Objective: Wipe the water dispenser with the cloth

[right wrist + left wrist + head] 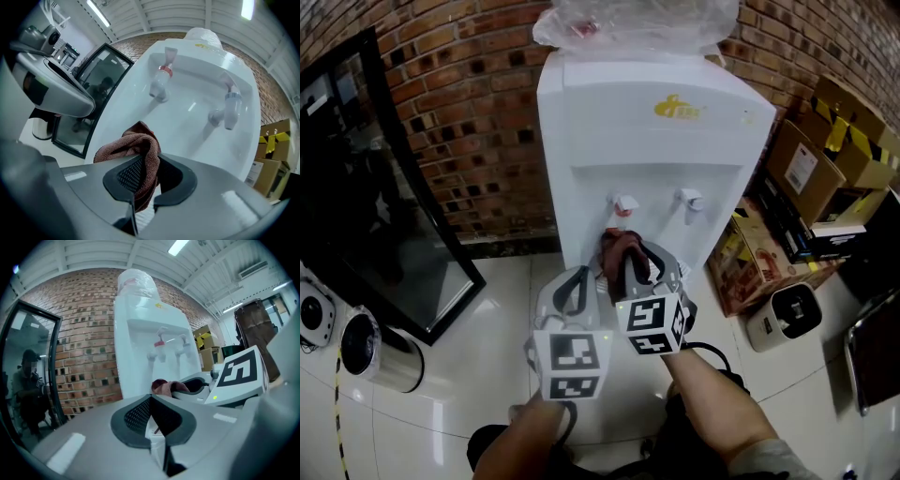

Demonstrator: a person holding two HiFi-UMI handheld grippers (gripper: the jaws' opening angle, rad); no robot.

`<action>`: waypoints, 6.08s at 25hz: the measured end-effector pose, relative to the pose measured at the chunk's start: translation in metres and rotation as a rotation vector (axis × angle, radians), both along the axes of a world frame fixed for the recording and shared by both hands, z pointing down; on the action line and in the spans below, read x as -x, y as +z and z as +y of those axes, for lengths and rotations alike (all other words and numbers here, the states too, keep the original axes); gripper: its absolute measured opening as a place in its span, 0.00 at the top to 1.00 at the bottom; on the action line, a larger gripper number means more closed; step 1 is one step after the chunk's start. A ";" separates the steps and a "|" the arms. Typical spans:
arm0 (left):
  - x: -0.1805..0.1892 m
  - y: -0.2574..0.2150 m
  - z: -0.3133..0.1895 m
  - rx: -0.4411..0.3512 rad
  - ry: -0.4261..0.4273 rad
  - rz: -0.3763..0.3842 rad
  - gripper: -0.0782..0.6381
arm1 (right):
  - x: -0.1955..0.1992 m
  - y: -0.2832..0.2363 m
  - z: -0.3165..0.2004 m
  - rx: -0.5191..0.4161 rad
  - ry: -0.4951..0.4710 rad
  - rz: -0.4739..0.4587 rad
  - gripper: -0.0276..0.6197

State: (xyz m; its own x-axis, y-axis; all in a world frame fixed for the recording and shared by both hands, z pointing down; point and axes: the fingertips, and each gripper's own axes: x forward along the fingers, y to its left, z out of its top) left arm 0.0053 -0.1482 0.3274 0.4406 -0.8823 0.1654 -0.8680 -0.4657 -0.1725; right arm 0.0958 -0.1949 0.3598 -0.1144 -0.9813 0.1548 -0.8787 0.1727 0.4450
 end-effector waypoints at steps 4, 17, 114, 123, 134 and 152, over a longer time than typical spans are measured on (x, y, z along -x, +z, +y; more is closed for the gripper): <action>-0.012 0.002 0.001 0.003 0.021 -0.003 0.89 | -0.016 0.001 0.002 0.014 0.028 0.011 0.85; -0.044 0.007 0.004 0.015 0.072 -0.001 0.89 | -0.064 0.003 0.006 0.051 0.127 0.035 0.85; 0.077 0.009 0.025 0.032 -0.136 0.020 0.89 | 0.092 0.072 0.030 0.151 -0.228 0.328 0.85; 0.040 0.023 0.027 0.057 -0.067 -0.016 0.89 | 0.064 0.065 0.035 0.172 -0.195 0.293 0.85; -0.005 0.015 0.025 0.044 0.014 0.005 0.89 | 0.008 0.062 0.041 0.238 -0.106 0.225 0.85; -0.063 0.020 0.034 0.054 0.096 0.008 0.89 | -0.100 0.067 0.042 0.321 0.077 0.143 0.85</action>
